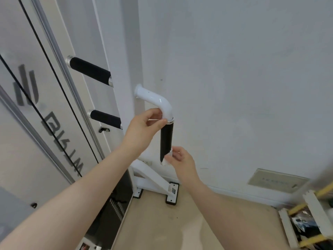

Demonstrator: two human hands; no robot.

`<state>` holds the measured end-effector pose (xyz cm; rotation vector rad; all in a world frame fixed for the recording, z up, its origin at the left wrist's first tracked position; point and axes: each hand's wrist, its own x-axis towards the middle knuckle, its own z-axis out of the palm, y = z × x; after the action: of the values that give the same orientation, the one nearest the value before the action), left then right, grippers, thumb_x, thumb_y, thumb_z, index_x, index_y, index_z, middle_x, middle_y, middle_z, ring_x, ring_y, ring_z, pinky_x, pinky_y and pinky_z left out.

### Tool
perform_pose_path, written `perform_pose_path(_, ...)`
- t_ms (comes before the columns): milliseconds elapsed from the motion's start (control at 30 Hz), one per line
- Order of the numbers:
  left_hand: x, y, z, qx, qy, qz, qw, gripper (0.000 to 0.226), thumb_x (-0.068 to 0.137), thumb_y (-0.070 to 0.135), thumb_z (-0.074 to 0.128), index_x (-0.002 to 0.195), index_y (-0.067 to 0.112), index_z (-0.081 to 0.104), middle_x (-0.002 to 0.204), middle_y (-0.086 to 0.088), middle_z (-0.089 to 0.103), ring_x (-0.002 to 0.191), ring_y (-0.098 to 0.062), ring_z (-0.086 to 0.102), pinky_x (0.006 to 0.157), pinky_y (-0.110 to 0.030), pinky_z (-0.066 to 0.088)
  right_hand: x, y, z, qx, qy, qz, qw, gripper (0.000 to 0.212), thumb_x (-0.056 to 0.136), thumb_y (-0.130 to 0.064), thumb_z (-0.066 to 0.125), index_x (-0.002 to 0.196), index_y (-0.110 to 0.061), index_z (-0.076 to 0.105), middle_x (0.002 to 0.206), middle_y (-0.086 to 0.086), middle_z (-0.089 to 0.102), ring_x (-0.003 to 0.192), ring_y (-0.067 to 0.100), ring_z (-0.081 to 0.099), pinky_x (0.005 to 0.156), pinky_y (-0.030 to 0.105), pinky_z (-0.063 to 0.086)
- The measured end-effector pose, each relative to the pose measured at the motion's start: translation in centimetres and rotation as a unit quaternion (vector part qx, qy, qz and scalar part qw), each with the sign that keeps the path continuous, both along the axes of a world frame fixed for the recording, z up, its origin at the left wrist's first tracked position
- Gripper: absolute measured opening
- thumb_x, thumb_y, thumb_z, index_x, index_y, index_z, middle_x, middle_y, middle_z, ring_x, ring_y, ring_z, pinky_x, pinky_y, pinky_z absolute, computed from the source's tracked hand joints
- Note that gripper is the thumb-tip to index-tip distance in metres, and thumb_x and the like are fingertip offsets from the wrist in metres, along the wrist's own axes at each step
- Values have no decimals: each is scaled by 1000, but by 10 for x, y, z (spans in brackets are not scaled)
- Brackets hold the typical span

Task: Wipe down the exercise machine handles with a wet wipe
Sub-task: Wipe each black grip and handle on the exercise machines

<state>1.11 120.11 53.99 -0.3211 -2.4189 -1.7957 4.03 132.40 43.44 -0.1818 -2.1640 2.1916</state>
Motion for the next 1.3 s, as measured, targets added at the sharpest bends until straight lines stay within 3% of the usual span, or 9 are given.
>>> perform_pose_path(200,2,0,2,3,-12,20,1000,22,86,20,63,108,25,63,97,16,66,81,12,61,72,-4,43,-11,1,27,-69,96,18,993,33,84,-1,62,98,-30,55,94,-1,65,82,2,63,73,10,46)
perform_pose_path(333,3,5,4,-4,-12,19,1000,21,87,20,62,106,28,62,91,20,63,75,15,59,73,-3,43,0,-1,-10,10,-3,14,1000,29,84,-11,64,103,-28,50,100,-5,62,89,-2,59,69,-1,41)
perform_pose_path(533,1,10,6,16,-28,20,999,23,87,19,62,109,25,62,93,18,64,85,3,60,79,-16,41,-15,-7,45,-101,133,-84,982,25,83,-6,64,86,-25,48,92,2,71,78,9,65,74,22,50)
perform_pose_path(733,-6,8,5,20,-36,-1,999,24,87,20,63,110,26,60,90,18,63,80,6,59,75,-16,41,-6,-6,17,-55,39,-64,996,22,84,-6,62,85,-22,47,83,2,69,68,2,62,66,14,43)
perform_pose_path(833,-7,8,7,44,-40,-8,998,22,87,19,62,106,28,61,90,17,63,70,11,57,71,-17,40,-17,-10,47,-80,121,-88,986,23,86,-6,60,88,-25,48,89,0,70,77,8,65,72,23,49)
perform_pose_path(967,-11,8,12,50,-62,-23,997,17,87,20,60,102,28,62,94,14,65,84,1,59,71,-21,45,-16,-19,68,33,239,-144,960,28,90,-8,56,94,-34,46,116,-8,64,103,0,61,86,20,47)
perform_pose_path(1067,-17,2,10,76,-91,-62,991,14,85,19,63,96,28,64,96,8,69,93,-6,62,92,-27,48,-6,-19,39,129,225,-179,949,29,94,-11,52,89,-38,44,95,-14,64,78,-1,59,66,13,41)
perform_pose_path(1167,-21,-5,6,89,-86,-86,989,14,86,17,63,90,30,65,92,7,68,92,-7,62,91,-25,49,-5,-18,21,205,253,-197,925,20,94,-8,50,91,-28,51,110,-27,58,77,1,58,67,7,39)
perform_pose_path(1300,-21,-17,4,79,-78,-140,984,17,92,16,55,96,28,65,96,6,69,95,-6,64,81,-18,50,-4,-14,26,305,377,-227,845,17,93,-7,45,105,-18,50,126,0,52,112,6,54,93,9,41)
